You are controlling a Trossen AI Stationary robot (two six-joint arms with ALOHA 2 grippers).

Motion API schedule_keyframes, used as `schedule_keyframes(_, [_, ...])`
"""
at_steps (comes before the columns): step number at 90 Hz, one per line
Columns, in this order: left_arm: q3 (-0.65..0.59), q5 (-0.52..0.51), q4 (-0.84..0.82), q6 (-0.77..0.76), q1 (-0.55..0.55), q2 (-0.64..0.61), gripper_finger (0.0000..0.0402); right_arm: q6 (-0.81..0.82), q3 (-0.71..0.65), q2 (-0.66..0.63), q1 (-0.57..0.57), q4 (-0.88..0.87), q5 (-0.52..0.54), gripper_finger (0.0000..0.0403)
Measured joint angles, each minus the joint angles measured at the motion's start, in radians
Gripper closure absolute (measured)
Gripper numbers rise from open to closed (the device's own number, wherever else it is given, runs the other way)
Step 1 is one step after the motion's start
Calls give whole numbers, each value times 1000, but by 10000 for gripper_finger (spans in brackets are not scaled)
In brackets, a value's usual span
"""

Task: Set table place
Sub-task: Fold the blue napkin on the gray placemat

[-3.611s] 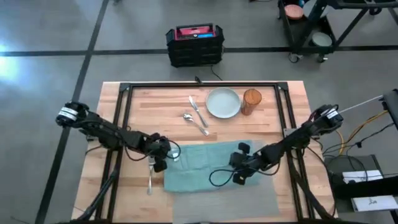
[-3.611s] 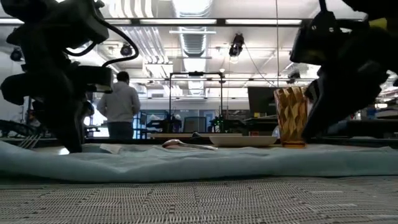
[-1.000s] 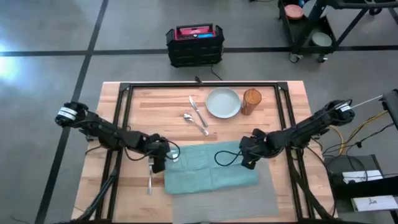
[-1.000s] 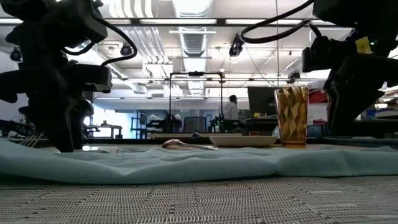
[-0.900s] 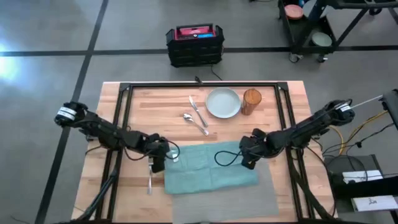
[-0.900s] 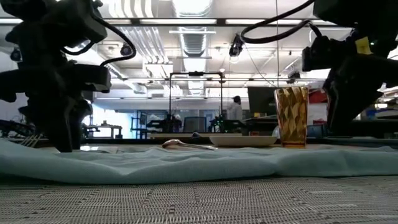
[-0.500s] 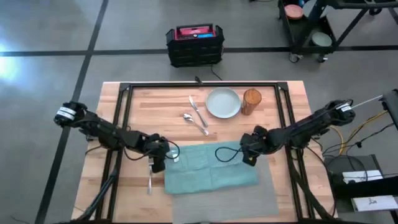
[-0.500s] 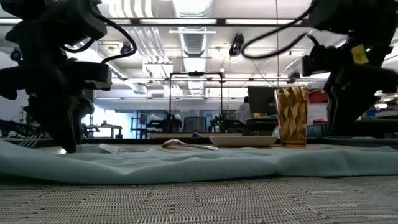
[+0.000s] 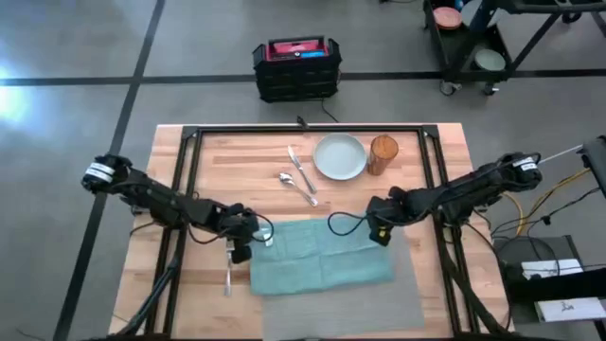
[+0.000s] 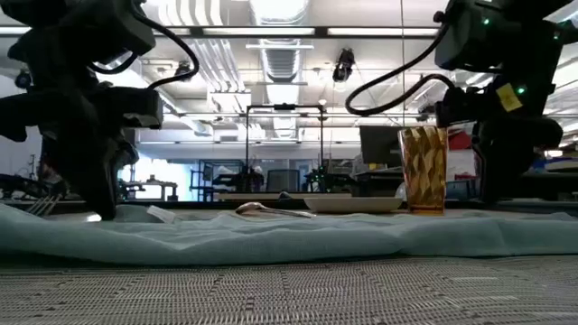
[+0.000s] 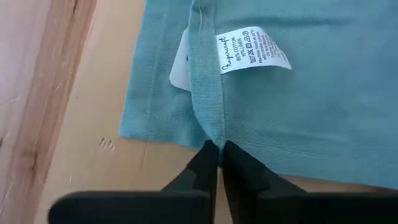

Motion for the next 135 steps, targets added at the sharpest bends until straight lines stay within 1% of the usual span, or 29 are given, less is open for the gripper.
schedule_keyframes(14, [65,0,-120,-37,0,-41,397,-5,0,-34,0,-3,0,277])
schedule_keyframes(32, [113,-2,-150,19,3,-57,399,-22,0,-78,0,-3,8,283])
schedule_keyframes(40, [129,-41,-186,17,4,-57,400,-35,-1,-86,0,-5,10,279])
schedule_keyframes(48, [130,-100,-215,-13,4,-57,401,-41,-15,-88,-6,-8,38,273])
schedule_keyframes(55, [128,-149,-227,-46,5,-57,401,-43,-28,-88,-24,8,12,273])
schedule_keyframes(61, [126,-168,-231,-61,5,-53,400,-44,-42,-88,-41,39,-7,277])
schedule_keyframes(82, [126,-176,-202,-65,5,-46,400,14,-112,-81,-123,136,-29,306])
schedule_keyframes(95, [126,-176,-203,-64,5,-45,401,23,-145,-73,-156,238,-119,321])
schedule_keyframes(119, [125,-176,-200,-63,5,-45,401,26,-151,-74,-155,250,-127,353])
schedule_keyframes(135, [125,-176,-197,-56,5,-45,401,-5,-146,-75,-155,214,-124,393])
